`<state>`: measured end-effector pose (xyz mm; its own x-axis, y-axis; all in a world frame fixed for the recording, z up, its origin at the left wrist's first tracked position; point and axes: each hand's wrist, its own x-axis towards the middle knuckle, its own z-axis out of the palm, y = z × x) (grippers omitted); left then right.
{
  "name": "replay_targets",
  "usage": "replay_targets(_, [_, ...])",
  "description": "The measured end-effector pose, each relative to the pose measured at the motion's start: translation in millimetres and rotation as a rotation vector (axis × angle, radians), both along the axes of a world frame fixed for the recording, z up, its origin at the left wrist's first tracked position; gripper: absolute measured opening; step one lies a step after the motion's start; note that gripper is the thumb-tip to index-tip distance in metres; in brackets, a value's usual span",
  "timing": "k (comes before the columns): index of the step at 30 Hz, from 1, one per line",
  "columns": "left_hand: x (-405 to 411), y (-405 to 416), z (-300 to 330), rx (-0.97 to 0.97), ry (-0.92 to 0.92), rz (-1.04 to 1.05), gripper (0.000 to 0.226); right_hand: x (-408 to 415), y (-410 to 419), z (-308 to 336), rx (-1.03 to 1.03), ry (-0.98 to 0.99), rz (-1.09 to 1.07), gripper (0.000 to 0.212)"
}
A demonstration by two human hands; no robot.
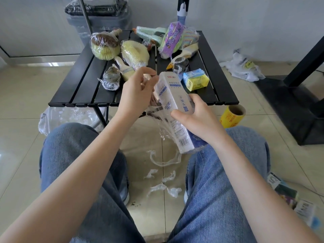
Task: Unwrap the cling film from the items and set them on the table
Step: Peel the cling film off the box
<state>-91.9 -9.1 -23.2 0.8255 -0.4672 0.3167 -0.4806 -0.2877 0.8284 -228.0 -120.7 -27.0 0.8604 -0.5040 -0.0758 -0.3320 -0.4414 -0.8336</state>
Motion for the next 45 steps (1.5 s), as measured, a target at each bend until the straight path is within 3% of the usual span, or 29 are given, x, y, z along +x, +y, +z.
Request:
replay_targets(2, [3.3, 6.4, -0.8, 0.148, -0.215, -0.035, 0.030, 0.1, 0.4, 0.5, -0.061, 0.032, -0.004, 0.063])
replay_targets(4, [5.4, 10.3, -1.7, 0.267, -0.386, -0.019, 0.034, -0.1, 1.6, 0.3, -0.120, 0.045, 0.013, 0.056])
replay_targets(9, [8.0, 11.1, -5.3, 0.206, -0.495, 0.044, 0.019, 3.0, 6.8, 0.7, -0.232, 0.034, 0.032, 0.044])
replay_targets(12, [9.3, 5.5, -9.1, 0.126, -0.331, 0.103, 0.015, 3.7, 7.9, 1.3, -0.245, 0.042, 0.068, 0.043])
replay_targets(15, [13.6, 4.0, -8.1, -0.040, 0.089, 0.161, 0.015, 1.2, 7.1, 0.4, -0.164, 0.001, 0.076, 0.043])
replay_targets(18, [15.3, 5.5, -4.9, -0.206, 0.443, 0.168, 0.013, 0.3, 5.4, -4.8, -0.001, -0.078, 0.043, 0.040])
replay_targets(21, [8.3, 4.0, -4.3, -0.204, 0.606, 0.135, 0.010, 1.1, 3.5, -9.7, 0.198, -0.132, 0.025, 0.043])
replay_targets(25, [5.3, 4.2, -8.8, -0.171, 0.634, 0.108, 0.033, 4.0, 3.1, -11.3, 0.500, -0.168, 0.007, 0.041])
replay_targets(29, [-0.9, 0.2, -9.0, -0.119, 0.752, -0.055, 0.020, 9.2, 5.9, -10.6, 0.686, -0.209, 0.027, 0.037])
replay_targets(33, [-0.2, 11.6, -5.9, 0.132, 0.714, -0.337, 0.069, 10.0, 2.7, -9.0, 0.812, -0.233, 0.009, 0.031])
replay_targets(35, [-0.1, 21.2, -7.8, 0.255, 0.642, -0.443, 0.066, 8.4, -2.2, -8.9, 0.858, -0.250, -0.026, 0.025])
replay_targets(36, [-0.1, 24.0, -11.4, 0.269, 0.603, -0.467, 0.052, 7.5, -5.6, -8.8, 0.869, -0.259, -0.050, 0.023])
replay_targets(39, [-5.1, 26.7, -17.8, 0.072, 0.585, -0.448, 0.020, 6.4, -12.4, -7.2, 0.868, -0.301, -0.094, 0.022])
replay_targets(42, [-9.2, 21.1, -14.2, -0.174, 0.763, -0.381, 0.014, 8.6, -11.5, -8.8, 0.785, -0.357, -0.111, 0.033])
replay_targets(45, [-14.6, 15.3, -11.1, -0.223, 0.822, -0.261, 0.019, 12.1, -7.6, -10.7, 0.721, -0.417, -0.162, 0.042])
